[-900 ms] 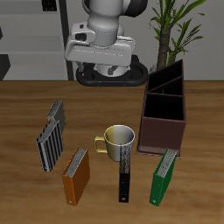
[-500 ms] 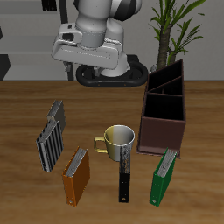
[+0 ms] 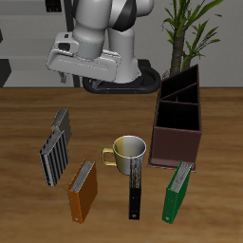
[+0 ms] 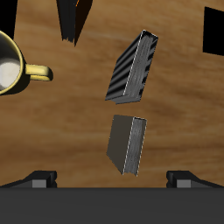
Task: Place the yellow book into the left desk caddy's back compartment
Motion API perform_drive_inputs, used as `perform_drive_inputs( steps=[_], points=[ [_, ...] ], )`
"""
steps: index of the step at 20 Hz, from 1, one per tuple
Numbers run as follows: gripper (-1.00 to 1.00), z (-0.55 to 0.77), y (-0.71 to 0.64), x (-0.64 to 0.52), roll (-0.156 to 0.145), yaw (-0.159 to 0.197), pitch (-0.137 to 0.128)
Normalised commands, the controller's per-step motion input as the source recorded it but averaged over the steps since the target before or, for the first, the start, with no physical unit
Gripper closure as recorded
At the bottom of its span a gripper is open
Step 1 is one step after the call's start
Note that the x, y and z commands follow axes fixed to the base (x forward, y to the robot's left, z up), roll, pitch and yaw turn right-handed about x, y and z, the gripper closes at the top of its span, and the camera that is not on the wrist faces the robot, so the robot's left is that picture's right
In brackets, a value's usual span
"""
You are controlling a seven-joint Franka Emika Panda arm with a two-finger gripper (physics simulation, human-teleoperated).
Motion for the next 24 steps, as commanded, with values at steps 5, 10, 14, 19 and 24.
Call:
perform_drive_inputs(
  steps=[5,10,14,19,24],
  points=[
    [-1.0,-0.22,-0.23,-0.03,-0.027,0.0,-0.003],
    [-1.0,-0.19,-0.15,-0.01,-0.03,-0.013,0.008],
    [-1.0,-0.24,-0.11,0.02,-0.012,-0.014,0.016],
    [-1.0,-0.21,-0.05,0.01,-0.012,-0.017,0.014],
    [-1.0,-0.19,-0.12,0.03,-0.016,-0.01,0.008]
  ],
)
